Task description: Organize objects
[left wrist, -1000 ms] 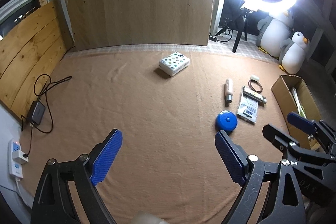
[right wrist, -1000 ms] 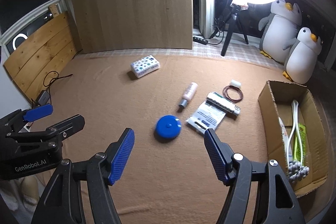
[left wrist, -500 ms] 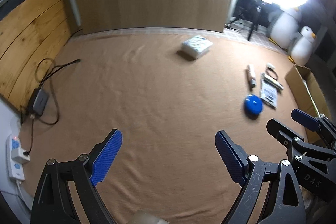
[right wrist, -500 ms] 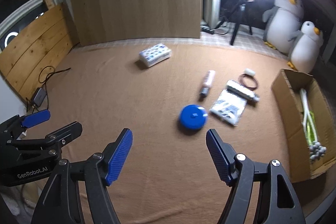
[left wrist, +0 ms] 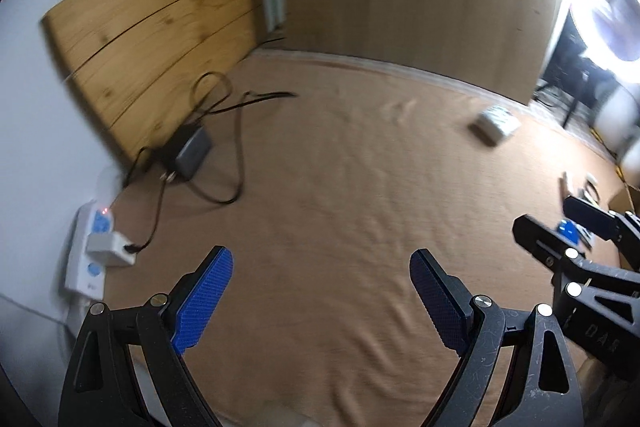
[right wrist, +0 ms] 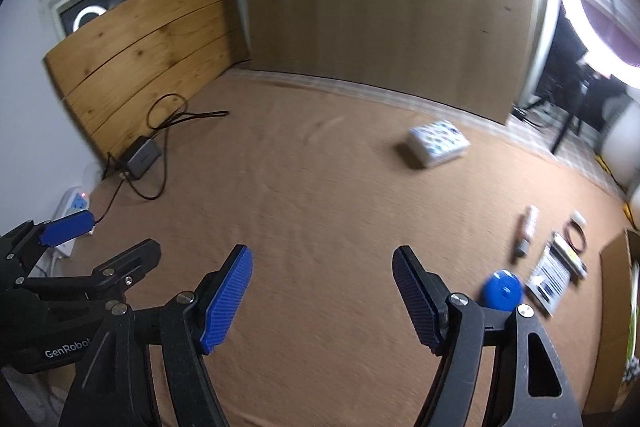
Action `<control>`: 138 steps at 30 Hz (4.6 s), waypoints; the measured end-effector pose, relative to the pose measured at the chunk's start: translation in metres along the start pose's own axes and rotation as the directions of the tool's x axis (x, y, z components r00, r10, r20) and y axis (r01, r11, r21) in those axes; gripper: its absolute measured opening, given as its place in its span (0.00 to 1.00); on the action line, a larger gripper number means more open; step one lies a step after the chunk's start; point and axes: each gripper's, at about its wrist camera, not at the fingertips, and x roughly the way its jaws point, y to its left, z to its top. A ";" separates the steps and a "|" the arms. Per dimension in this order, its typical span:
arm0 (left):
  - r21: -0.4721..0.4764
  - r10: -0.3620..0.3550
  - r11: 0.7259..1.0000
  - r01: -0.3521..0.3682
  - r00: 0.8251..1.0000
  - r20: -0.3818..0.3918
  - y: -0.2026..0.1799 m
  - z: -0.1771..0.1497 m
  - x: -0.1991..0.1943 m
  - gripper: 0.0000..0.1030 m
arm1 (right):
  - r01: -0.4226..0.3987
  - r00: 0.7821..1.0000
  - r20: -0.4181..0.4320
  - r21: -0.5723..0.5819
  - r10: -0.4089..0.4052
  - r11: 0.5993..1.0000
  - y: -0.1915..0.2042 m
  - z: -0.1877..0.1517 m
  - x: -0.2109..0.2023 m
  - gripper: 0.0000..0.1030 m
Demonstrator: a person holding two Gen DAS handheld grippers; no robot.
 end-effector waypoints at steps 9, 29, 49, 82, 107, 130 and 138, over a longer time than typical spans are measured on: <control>-0.034 0.026 0.999 -0.026 1.000 -0.012 0.023 -0.005 0.007 0.90 | -0.013 1.000 -0.013 -0.049 0.012 0.999 0.020 0.008 0.014 0.67; 0.059 -0.069 0.996 0.069 0.998 -0.002 -0.028 0.009 0.008 0.90 | 0.053 0.998 -0.019 0.035 -0.053 0.998 -0.022 0.001 0.008 0.67; 0.226 -0.212 0.949 0.221 0.975 -0.063 -0.122 0.018 0.034 0.90 | 0.170 0.984 -0.091 0.266 -0.151 0.949 -0.134 -0.058 -0.013 0.67; 0.542 -0.358 0.730 0.416 0.909 -0.215 -0.350 -0.014 0.093 0.68 | 0.204 0.978 -0.147 0.485 -0.151 0.851 -0.290 -0.075 -0.031 0.67; 0.544 -0.432 0.712 0.445 0.888 -0.160 -0.375 -0.001 0.048 0.52 | 0.280 0.958 -0.090 0.507 -0.273 0.815 -0.316 -0.113 -0.126 0.67; 0.661 -0.563 0.487 0.570 0.784 -0.262 -0.578 -0.021 -0.028 0.52 | 0.354 0.928 -0.126 0.598 -0.352 0.719 -0.369 -0.185 -0.188 0.67; 0.667 -0.553 0.482 0.568 0.788 -0.270 -0.589 -0.025 -0.031 0.56 | 0.354 0.928 -0.127 0.598 -0.352 0.719 -0.373 -0.188 -0.188 0.67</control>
